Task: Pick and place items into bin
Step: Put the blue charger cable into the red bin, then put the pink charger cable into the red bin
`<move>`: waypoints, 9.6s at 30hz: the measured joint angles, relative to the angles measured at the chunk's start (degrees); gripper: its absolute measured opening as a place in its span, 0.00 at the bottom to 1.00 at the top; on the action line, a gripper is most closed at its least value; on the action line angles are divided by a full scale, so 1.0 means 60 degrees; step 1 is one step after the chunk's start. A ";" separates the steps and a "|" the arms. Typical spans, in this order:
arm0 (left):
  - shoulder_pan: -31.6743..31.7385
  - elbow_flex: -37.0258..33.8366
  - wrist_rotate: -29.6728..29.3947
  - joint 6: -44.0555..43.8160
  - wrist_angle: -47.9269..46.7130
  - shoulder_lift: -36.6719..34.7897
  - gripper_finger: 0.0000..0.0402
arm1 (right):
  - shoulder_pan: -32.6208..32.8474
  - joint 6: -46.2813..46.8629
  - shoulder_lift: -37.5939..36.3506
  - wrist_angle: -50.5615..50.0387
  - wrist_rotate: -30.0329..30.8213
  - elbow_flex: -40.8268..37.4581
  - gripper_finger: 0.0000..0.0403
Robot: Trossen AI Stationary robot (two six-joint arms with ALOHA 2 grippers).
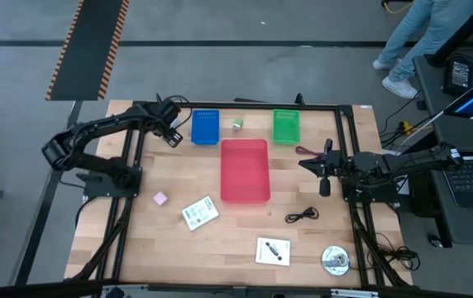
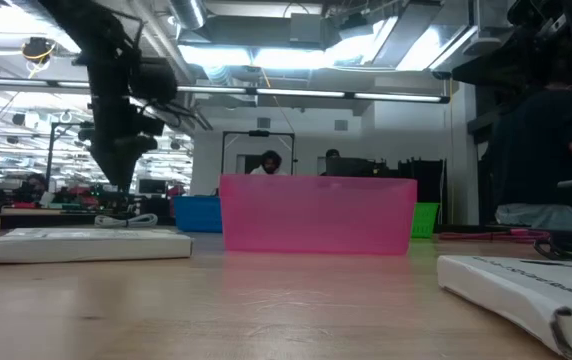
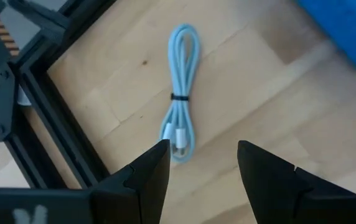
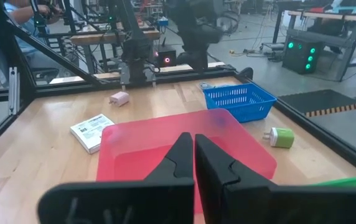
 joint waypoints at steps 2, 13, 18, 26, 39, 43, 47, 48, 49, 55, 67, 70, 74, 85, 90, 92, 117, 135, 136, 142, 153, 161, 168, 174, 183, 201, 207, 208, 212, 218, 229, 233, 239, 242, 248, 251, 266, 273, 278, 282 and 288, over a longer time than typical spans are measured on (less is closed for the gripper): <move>0.0159 0.0000 0.0055 0.0238 0.0247 0.0299 0.45 | 0.0003 0.0000 0.0003 -0.0004 0.0001 0.0000 0.00; 0.0999 0.0000 0.0751 0.1230 0.1305 0.1574 0.45 | 0.0004 -0.0010 0.0000 -0.0004 0.0001 0.0000 0.00; 0.1352 0.0000 0.0747 0.1357 0.1457 0.1910 0.45 | 0.0000 -0.0033 0.0003 -0.0004 0.0001 0.0000 0.00; 0.1695 0.0000 0.1091 0.1650 0.1491 0.2410 0.45 | 0.0000 -0.0062 0.0003 -0.0007 0.0001 0.0000 0.00; 0.1594 -0.0004 0.1063 0.2115 0.1461 0.2538 0.33 | 0.0001 -0.0137 0.0137 -0.0007 0.0001 -0.0002 0.00; 0.1592 -0.0003 0.1057 0.2398 0.1455 0.2538 0.18 | 0.0000 -0.0136 0.0198 -0.0007 0.0001 -0.0002 0.00; 0.1593 0.0011 0.1050 0.2483 0.1469 0.2520 0.04 | 0.0000 -0.0138 0.0210 -0.0004 0.0001 -0.0003 0.00; 0.1595 0.0011 0.1052 0.2484 0.1465 0.2520 0.03 | 0.0000 -0.0138 0.0211 -0.0004 0.0001 -0.0004 0.00; 0.1607 0.0011 0.1060 0.2484 0.1467 0.2518 0.03 | 0.0000 -0.0135 0.0211 -0.0004 0.0001 0.0000 0.00; 0.1610 0.0011 0.1067 0.2654 0.1462 0.2516 0.03 | 0.0001 -0.0135 0.0214 -0.0001 0.0001 -0.0002 0.00; 0.1614 -0.0011 0.1103 0.2897 0.1298 0.1477 0.02 | 0.0004 -0.0137 0.0218 0.0002 0.0001 -0.0002 0.00; 0.1614 -0.0011 0.1388 0.2899 0.1013 0.0945 0.02 | 0.0000 -0.0169 0.0218 0.0002 0.0001 -0.0002 0.00; 0.1592 -0.0011 0.1773 0.2902 0.0651 0.0080 0.02 | 0.0000 -0.0262 0.0218 0.0003 0.0001 -0.0003 0.00; 0.1007 -0.0011 0.3938 0.3145 0.0145 -0.3074 0.02 | 0.0000 -0.0273 0.0236 0.0003 0.0001 -0.0003 0.00; 0.0647 -0.0011 0.4005 0.3054 -0.0046 -0.4630 0.02 | 0.0000 -0.0290 0.0236 0.0000 0.0001 -0.0004 0.00; 0.0449 -0.0011 0.4272 0.2943 -0.0107 -0.5083 0.02 | 0.0002 -0.0310 0.0236 0.0000 0.0001 -0.0004 0.00; -0.2930 -0.3133 0.6847 0.1892 0.5557 -0.6379 0.02 | 0.0004 -0.0313 0.0236 0.0002 0.0001 -0.0004 0.00; -0.4607 -0.3763 0.5451 0.1643 0.7600 -0.6078 0.02 | 0.0000 -0.0523 0.0236 0.0004 0.0001 -0.0002 0.00; -0.4664 -0.3763 0.5363 0.1605 0.7618 -0.5999 0.02 | 0.0002 -0.0532 0.0236 0.0004 0.0001 -0.0004 0.00; -0.5073 -0.3763 0.4973 0.1471 0.8405 -0.5077 0.01 | 0.0002 -0.0506 0.0236 0.0182 0.0001 -0.0004 0.00; -0.5424 -0.3542 0.4944 0.1309 1.1436 -0.2198 0.01 | 0.0003 0.0250 0.0236 -0.0124 -0.0002 -0.0004 0.00; -0.5420 -0.1987 0.4965 0.1314 1.1404 -0.0097 0.01 | 0.0002 0.0226 0.0236 -0.0133 -0.0002 -0.0004 0.00; -0.5420 -0.0103 0.4965 0.1380 0.9210 0.1162 0.01 | 0.0002 0.0197 0.0236 -0.0153 -0.0002 -0.0004 0.00; -0.5420 0.1453 0.4880 0.1329 0.6616 0.1767 0.01 | 0.0001 0.0202 0.0252 -0.0355 -0.0002 -0.0004 0.00; -0.5551 0.3322 0.4228 0.1264 0.3304 0.1926 0.01 | 0.0002 0.0251 0.0254 -0.0397 -0.0002 -0.0004 0.00; -0.6276 0.3432 0.3896 0.1375 0.4462 0.2904 0.01 | 0.0002 0.0260 0.0267 -0.0384 -0.0002 -0.0004 0.00; -0.6265 0.3428 0.3870 0.0970 0.4703 0.3905 0.01 | 0.0000 0.0266 0.0424 -0.0353 -0.0002 -0.0004 0.00; -0.6265 0.3428 0.3873 0.0880 0.4786 0.4078 0.01 | 0.0004 0.0266 0.0462 -0.0355 -0.0002 -0.0004 0.00; -0.6273 0.3428 0.3878 0.0735 0.5132 0.4710 0.01 | 0.0004 0.0266 0.0612 -0.0342 -0.0002 -0.0007 0.00; -0.6265 0.3428 0.3875 0.0450 0.5199 0.5348 0.02 | 0.0002 0.0266 0.0754 -0.0330 -0.0002 -0.0007 0.00; -0.6265 0.3424 0.3914 0.0455 0.5275 0.5499 0.09 | 0.0000 0.0262 0.0753 -0.0338 -0.0002 -0.0007 0.00; -0.6265 0.3424 0.3913 0.0458 0.5258 0.5493 0.11 | 0.0000 0.0261 0.0753 -0.0342 -0.0002 -0.0007 0.00; -0.6265 0.3424 0.3913 0.0477 0.5276 0.5493 0.10 | 0.0002 0.0237 0.0753 -0.0344 -0.0002 -0.0007 0.00; -0.6265 0.3424 0.3913 0.0477 0.5278 0.5493 0.09 | 0.0002 0.0228 0.0753 -0.0346 -0.0002 -0.0007 0.00; -0.6267 0.3424 0.4027 0.0791 0.5210 0.5458 0.10 | 0.0000 0.0226 0.0753 -0.0350 -0.0002 -0.0007 0.00; -0.6284 0.3421 0.4044 0.1021 0.5215 0.5202 0.10 | 0.0003 0.0226 0.0753 -0.0353 -0.0002 -0.0007 0.00; -0.6840 0.3402 0.3926 0.1776 0.4435 0.2213 0.00 | 0.0000 0.0232 0.0821 -0.0369 -0.0002 -0.0007 0.00; -0.7581 0.2394 0.2653 0.1477 0.4817 0.1134 0.00 | 0.0002 0.0226 0.1187 -0.0356 -0.0005 -0.0007 0.00; -0.8163 0.1237 0.2101 0.1327 0.6317 0.0675 0.01 | 0.0004 0.0262 0.1456 -0.0290 -0.0002 -0.0007 0.00; -0.8450 0.0506 0.1862 0.1178 0.7257 0.0548 0.01 | 0.0003 0.0357 0.1613 -0.0078 -0.0002 -0.0007 0.00; -0.8662 -0.0209 0.1698 0.1048 0.7976 0.0553 0.01 | 0.0004 0.0520 0.1840 0.0455 -0.0006 -0.0007 0.00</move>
